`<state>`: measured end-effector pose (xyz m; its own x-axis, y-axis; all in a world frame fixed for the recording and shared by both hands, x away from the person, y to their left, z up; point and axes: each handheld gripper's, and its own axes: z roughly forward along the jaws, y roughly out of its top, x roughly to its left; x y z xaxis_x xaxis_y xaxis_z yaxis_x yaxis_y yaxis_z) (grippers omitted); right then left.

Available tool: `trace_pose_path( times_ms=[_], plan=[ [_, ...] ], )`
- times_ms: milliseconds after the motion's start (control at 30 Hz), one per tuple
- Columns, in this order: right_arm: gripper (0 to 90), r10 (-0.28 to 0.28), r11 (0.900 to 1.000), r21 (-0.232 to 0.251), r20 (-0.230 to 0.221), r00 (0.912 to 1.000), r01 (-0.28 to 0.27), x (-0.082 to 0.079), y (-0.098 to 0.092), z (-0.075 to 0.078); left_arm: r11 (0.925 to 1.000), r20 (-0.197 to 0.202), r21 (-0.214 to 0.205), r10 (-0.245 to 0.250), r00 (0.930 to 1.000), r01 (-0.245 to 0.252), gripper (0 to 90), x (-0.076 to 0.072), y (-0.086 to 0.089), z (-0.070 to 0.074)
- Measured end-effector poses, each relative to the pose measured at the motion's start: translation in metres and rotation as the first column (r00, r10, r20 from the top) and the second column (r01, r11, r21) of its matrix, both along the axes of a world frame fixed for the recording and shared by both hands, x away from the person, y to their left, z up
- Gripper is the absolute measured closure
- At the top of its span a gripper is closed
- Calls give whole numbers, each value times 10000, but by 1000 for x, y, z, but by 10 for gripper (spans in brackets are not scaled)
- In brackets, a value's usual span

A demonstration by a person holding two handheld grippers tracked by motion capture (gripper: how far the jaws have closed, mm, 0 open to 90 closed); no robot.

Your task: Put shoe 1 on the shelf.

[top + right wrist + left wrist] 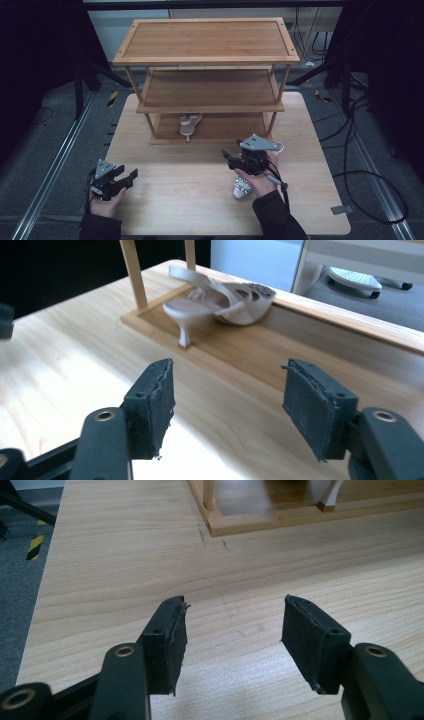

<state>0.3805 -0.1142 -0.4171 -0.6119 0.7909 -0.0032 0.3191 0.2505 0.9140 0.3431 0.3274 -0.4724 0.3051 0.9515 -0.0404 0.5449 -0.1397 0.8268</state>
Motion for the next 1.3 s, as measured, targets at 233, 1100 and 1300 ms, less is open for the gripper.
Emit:
trace_pose_path(
  times_ms=[233,1100,1300],
  plan=[
    [468,173,9997,-190,199,9997,-169,-30,-45,-17,9999,-52,93,-42,10000,43,425,1,-3,-1],
    [811,891,9932,-585,-1739,9807,-1006,-58,-81,-74,9998,-139,110,-190,9997,192,437,1,-6,-2],
    [842,1048,9898,-765,-1818,9777,-1203,-55,-72,-76,9997,-154,143,-205,9997,207,438,1,-6,-2]
  ],
)
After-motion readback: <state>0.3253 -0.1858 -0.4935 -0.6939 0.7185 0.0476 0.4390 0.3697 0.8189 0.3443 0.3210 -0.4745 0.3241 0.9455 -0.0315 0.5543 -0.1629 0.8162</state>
